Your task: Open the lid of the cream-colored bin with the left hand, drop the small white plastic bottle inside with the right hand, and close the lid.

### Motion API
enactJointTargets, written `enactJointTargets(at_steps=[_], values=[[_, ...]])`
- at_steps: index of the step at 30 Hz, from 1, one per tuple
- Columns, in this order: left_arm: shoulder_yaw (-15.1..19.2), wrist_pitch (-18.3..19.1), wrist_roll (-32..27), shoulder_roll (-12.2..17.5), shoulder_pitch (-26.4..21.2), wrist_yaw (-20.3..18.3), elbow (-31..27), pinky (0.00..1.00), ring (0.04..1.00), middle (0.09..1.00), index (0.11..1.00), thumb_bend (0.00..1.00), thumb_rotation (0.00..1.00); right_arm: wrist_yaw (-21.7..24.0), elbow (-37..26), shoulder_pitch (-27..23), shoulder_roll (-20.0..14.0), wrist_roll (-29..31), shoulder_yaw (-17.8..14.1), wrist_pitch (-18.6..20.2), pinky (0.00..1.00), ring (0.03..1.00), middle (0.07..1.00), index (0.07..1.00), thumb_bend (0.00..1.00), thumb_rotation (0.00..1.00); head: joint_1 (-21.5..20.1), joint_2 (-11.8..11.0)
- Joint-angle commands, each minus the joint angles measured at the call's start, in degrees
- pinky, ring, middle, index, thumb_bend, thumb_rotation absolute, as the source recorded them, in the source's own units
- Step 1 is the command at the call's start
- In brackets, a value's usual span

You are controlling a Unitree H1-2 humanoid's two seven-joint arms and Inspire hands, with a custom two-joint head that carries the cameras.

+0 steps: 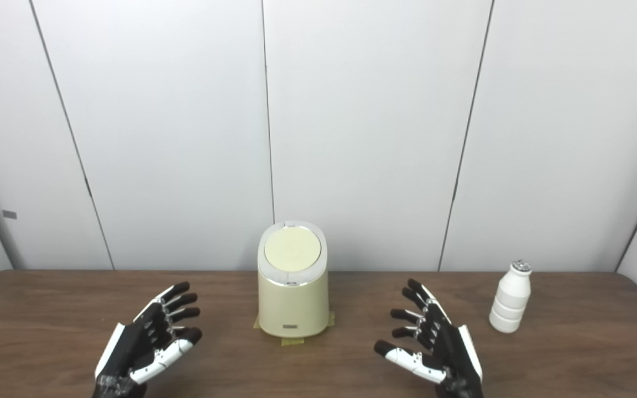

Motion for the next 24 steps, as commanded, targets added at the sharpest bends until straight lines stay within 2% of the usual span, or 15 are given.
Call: enactJointTargets(at_steps=[1, 19, 24], values=[[-0.14, -1.63, 0.21, 0.53, -2.30, 0.13, -0.59, 0.62, 0.776, 0.829, 0.887, 0.71, 0.26, 0.24, -0.95, -1.52, -0.48, 0.08, -0.13, -1.66, 0.57, 0.735, 0.882, 0.887, 0.85, 0.24, -0.08, 0.00], [-0.06, -1.36, 0.33, 0.26, -2.39, 0.65, -0.91, 0.62, 0.773, 0.824, 0.877, 0.72, 0.25, 0.23, -0.75, -1.48, -0.66, -0.27, -0.07, -1.83, 0.56, 0.724, 0.877, 0.886, 0.85, 0.24, -0.02, 0.16], [0.21, -2.06, 1.01, -1.31, -3.30, 2.58, -1.71, 0.66, 0.789, 0.833, 0.877, 0.71, 0.25, 0.11, -0.84, -1.45, -0.83, -0.47, -0.16, -1.04, 0.57, 0.726, 0.874, 0.884, 0.84, 0.24, 0.16, 0.20]])
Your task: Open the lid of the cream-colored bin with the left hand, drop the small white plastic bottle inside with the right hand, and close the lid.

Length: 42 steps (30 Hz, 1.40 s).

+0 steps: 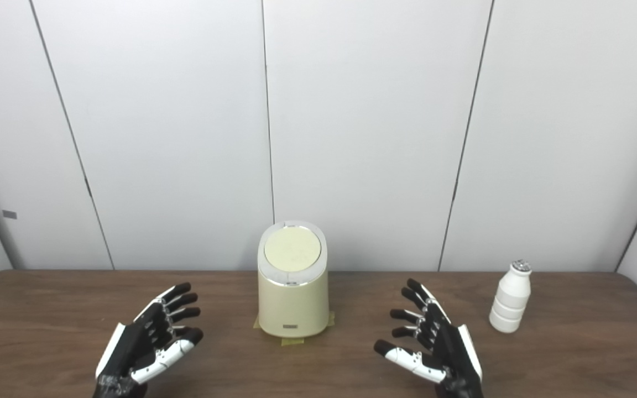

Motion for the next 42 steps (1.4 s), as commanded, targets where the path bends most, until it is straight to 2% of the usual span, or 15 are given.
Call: enactJointTargets(at_steps=[1, 5, 8, 10, 12, 14, 18, 22, 26, 28, 30, 33, 38, 42], values=[[0.22, -1.91, 0.85, -0.94, -3.43, 1.78, -2.07, 0.67, 0.793, 0.836, 0.877, 0.71, 0.25, 0.12, -1.03, -1.35, -0.84, -0.30, -0.18, -0.86, 0.57, 0.727, 0.874, 0.885, 0.84, 0.24, 0.44, -0.04], [0.65, -0.38, 3.11, -1.91, -5.68, 4.74, -3.90, 0.73, 0.812, 0.850, 0.883, 0.75, 0.25, 0.36, -1.62, -1.16, -0.80, -0.20, -0.12, -0.30, 0.57, 0.722, 0.866, 0.878, 0.85, 0.24, 1.17, 0.18], [0.05, 0.23, 5.55, -1.48, -8.05, 5.58, -3.86, 0.76, 0.829, 0.873, 0.885, 0.76, 0.25, 0.39, -1.43, -1.19, -0.85, -0.28, -0.15, -0.55, 0.57, 0.724, 0.864, 0.875, 0.85, 0.24, 1.17, 0.24], [-0.68, 0.77, 7.68, -1.01, -9.49, 5.99, -3.48, 0.83, 0.870, 0.913, 0.902, 0.75, 0.28, 0.27, -1.41, -1.12, -0.93, -0.65, -0.10, -0.98, 0.57, 0.722, 0.862, 0.873, 0.85, 0.24, 1.17, 0.24], [-1.16, 1.77, 9.22, -1.04, -10.78, 6.60, -3.16, 0.90, 0.908, 0.931, 0.904, 0.78, 0.31, 0.36, -1.61, -0.91, -0.99, -0.79, -0.04, -1.51, 0.57, 0.714, 0.859, 0.871, 0.84, 0.23, 1.21, 0.26], [-1.58, 2.87, 9.76, -1.34, -12.61, 6.73, -2.55, 0.93, 0.920, 0.927, 0.905, 0.81, 0.31, 0.43, -1.82, -0.75, -1.06, -0.95, 0.01, -1.38, 0.58, 0.718, 0.861, 0.872, 0.83, 0.22, 1.22, 0.37], [-2.32, 4.81, 10.46, -2.08, -16.40, 7.07, -1.08, 0.86, 0.925, 0.930, 0.911, 0.79, 0.26, 0.48, -2.36, -0.49, -1.12, -0.89, -0.05, -0.57, 0.58, 0.732, 0.869, 0.874, 0.84, 0.25, 0.99, 0.53], [-3.12, 6.79, 10.50, -2.55, -19.24, 6.46, 0.45, 0.86, 0.947, 0.958, 0.930, 0.78, 0.24, 0.28, -2.59, -0.30, -1.13, -1.29, 0.01, -0.45, 0.59, 0.730, 0.864, 0.872, 0.84, 0.26, 0.78, 0.50], [-4.92, 9.15, 13.21, -3.20, -21.96, 7.30, 2.09, 0.88, 0.979, 0.983, 0.959, 0.81, 0.23, 0.48, -3.24, -0.07, -1.01, -1.24, 0.22, 0.32, 0.59, 0.733, 0.866, 0.874, 0.84, 0.27, 0.58, 0.34], [-6.01, 8.87, 15.07, -3.15, -23.19, 7.84, 3.45, 0.97, 0.996, 0.997, 0.986, 0.82, 0.23, 0.40, -3.47, 0.02, -0.90, -1.33, 0.32, 0.61, 0.59, 0.735, 0.868, 0.876, 0.84, 0.28, 0.45, 0.30], [-7.68, 8.00, 19.36, -2.73, -24.41, 9.82, 5.14, 0.99, 1.000, 1.000, 0.998, 0.84, 0.26, 0.26, -3.69, 0.09, -0.85, -1.53, 0.42, 0.81, 0.59, 0.737, 0.870, 0.878, 0.84, 0.30, 0.34, 0.26], [-9.48, 7.50, 24.50, -2.54, -26.20, 12.83, 7.34, 1.00, 1.000, 1.000, 1.000, 0.87, 0.30, -0.12, -3.70, 0.08, -0.76, -2.02, 0.45, 0.75, 0.58, 0.732, 0.870, 0.879, 0.83, 0.32, 0.19, 0.23], [-10.89, 6.25, 27.70, -2.85, -29.37, 15.24, 11.46, 1.00, 1.000, 1.000, 1.000, 0.89, 0.30, 0.01, -3.62, 0.06, -0.61, -1.89, 0.38, 0.55, 0.58, 0.724, 0.869, 0.877, 0.83, 0.32, 0.06, 0.25], [-13.14, 8.85, 32.37, -2.63, -32.08, 16.74, 14.06, 1.00, 1.000, 1.000, 1.000, 0.89, 0.32, 0.33, -3.78, 0.04, -0.47, -1.31, 0.36, 0.60, 0.59, 0.735, 0.877, 0.883, 0.82, 0.31, -0.11, 0.21]])
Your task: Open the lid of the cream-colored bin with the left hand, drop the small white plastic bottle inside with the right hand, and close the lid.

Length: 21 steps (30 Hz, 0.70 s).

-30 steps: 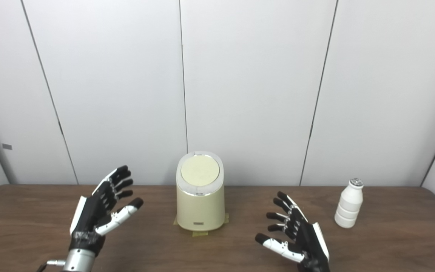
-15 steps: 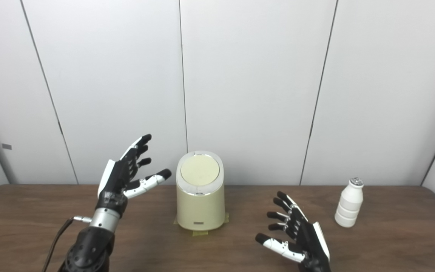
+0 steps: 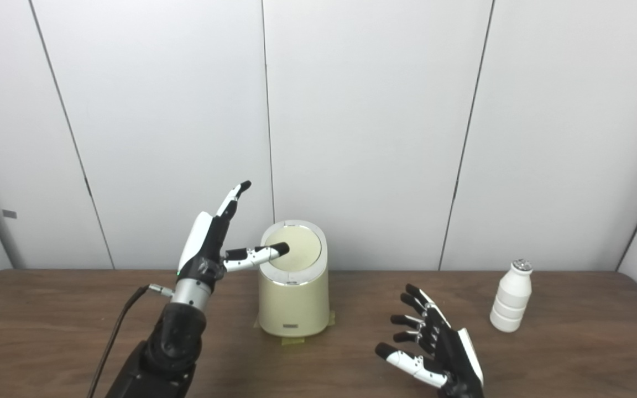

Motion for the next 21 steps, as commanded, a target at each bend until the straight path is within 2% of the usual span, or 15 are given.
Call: enactJointTargets(at_steps=[1, 8, 12, 17, 21], values=[[-0.83, 0.18, 2.32, 0.23, -4.67, 1.67, -0.11, 1.00, 1.000, 1.000, 1.000, 0.89, 0.31, 0.24, -1.53, -1.33, -0.13, 0.69, -0.13, -1.37, 0.59, 0.739, 0.881, 0.886, 0.82, 0.30, -0.10, -0.10], [-2.32, 2.55, 4.82, 0.30, -7.58, 1.56, 2.95, 1.00, 1.000, 1.000, 1.000, 0.88, 0.27, -0.04, -1.99, -1.34, 0.41, 1.08, -0.17, -1.52, 0.58, 0.714, 0.875, 0.882, 0.85, 0.31, -0.61, -0.11], [-2.51, 2.09, 5.06, 0.34, -8.32, 1.96, 4.49, 1.00, 1.000, 1.000, 1.000, 0.86, 0.24, 0.04, -2.11, -1.32, 0.74, 1.42, -0.11, -1.36, 0.57, 0.706, 0.873, 0.884, 0.85, 0.30, -0.95, -0.19], [-3.16, 1.36, 5.65, 0.89, -8.79, 2.79, 6.69, 0.95, 1.000, 1.000, 1.000, 0.83, 0.22, -0.30, -2.08, -1.43, 0.89, 0.55, 0.18, -1.77, 0.56, 0.711, 0.868, 0.882, 0.84, 0.30, -1.10, -0.20], [-3.96, 1.12, 6.39, 1.61, -8.76, 3.48, 7.03, 0.96, 1.000, 1.000, 1.000, 0.82, 0.19, -0.35, -2.20, -1.46, 1.04, 0.55, 0.25, -1.86, 0.55, 0.696, 0.866, 0.881, 0.84, 0.30, -1.28, -0.10]])
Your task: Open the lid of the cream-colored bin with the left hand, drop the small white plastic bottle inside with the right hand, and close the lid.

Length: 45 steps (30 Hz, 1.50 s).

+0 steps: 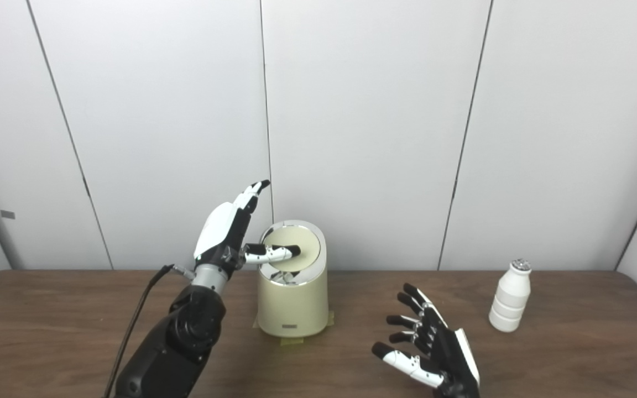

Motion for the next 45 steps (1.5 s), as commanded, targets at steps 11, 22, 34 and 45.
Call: enactJointTargets(at_steps=[11, 22, 34, 45], values=[[-2.14, -0.81, 2.60, 3.01, -4.10, 0.77, -1.13, 0.98, 1.000, 1.000, 1.000, 0.84, 0.09, -0.24, -2.48, -1.46, 0.20, -0.91, 0.23, -1.72, 0.54, 0.683, 0.864, 0.876, 0.82, 0.28, 0.04, 0.17], [-7.43, 8.09, 10.86, 3.87, -5.10, -1.79, -2.34, 0.92, 1.000, 1.000, 1.000, 0.91, 0.08, -0.15, -2.44, -1.48, 0.24, -1.08, 0.25, -1.85, 0.55, 0.691, 0.862, 0.877, 0.82, 0.28, 0.04, 0.43], [-16.14, 11.39, 18.88, 7.24, -7.45, -9.23, -1.00, 0.96, 1.000, 1.000, 1.000, 0.97, 0.14, -0.15, -2.92, -1.42, 0.64, -1.02, 0.39, -1.41, 0.54, 0.686, 0.861, 0.876, 0.83, 0.29, -0.07, 0.80], [-16.10, 12.20, 20.58, 8.49, -6.96, -10.55, -5.01, 0.95, 1.000, 1.000, 1.000, 0.97, 0.15, -0.21, -2.89, -1.43, 0.64, -1.16, 0.38, -1.17, 0.54, 0.683, 0.862, 0.876, 0.84, 0.29, 0.00, 0.83]])
